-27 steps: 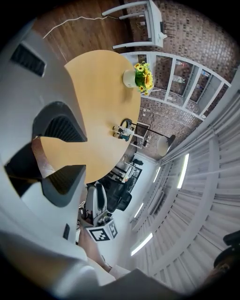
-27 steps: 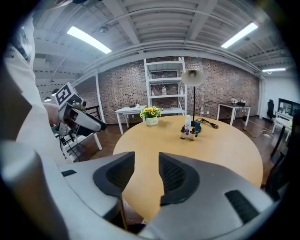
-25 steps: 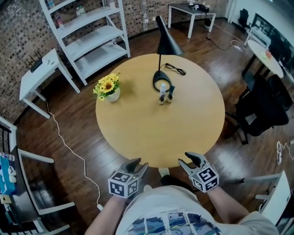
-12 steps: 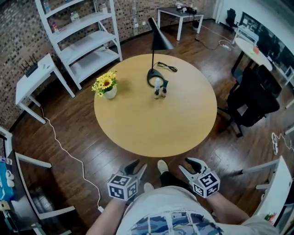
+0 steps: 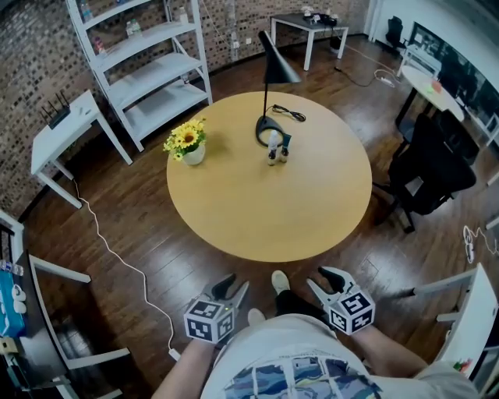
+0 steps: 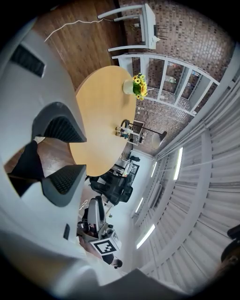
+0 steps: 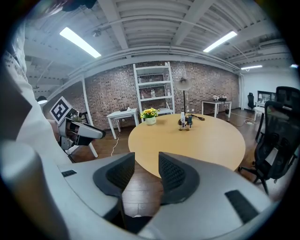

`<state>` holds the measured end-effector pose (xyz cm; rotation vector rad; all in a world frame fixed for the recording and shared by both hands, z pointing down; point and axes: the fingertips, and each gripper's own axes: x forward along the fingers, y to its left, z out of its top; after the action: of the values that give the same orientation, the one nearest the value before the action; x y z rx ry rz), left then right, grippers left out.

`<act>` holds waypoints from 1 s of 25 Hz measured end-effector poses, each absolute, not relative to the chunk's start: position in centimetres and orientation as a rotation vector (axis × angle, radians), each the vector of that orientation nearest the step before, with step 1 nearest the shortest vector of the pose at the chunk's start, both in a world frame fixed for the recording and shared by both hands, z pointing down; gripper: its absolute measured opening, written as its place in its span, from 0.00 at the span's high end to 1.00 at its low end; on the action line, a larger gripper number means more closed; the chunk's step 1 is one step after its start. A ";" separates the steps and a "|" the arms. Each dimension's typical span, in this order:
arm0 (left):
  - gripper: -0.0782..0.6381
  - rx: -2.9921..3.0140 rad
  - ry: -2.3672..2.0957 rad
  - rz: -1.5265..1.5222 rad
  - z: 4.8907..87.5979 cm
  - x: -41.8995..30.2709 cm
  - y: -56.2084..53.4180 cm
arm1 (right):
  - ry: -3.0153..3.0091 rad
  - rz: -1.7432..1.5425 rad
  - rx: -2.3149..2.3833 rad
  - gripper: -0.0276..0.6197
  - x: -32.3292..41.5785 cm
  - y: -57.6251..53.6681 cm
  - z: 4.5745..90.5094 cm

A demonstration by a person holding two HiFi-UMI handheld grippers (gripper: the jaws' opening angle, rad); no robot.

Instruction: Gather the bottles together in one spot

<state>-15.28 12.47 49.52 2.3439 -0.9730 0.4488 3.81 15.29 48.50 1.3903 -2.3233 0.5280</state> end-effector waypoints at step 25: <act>0.67 2.327 -0.934 0.471 51.1 -16.2 13.5 | -2.255 0.524 1.363 0.67 3.1 17.5 49.5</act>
<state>-16.19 13.47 51.08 2.3270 -0.9344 0.4713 3.10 17.50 49.48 1.3630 -2.2553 0.5241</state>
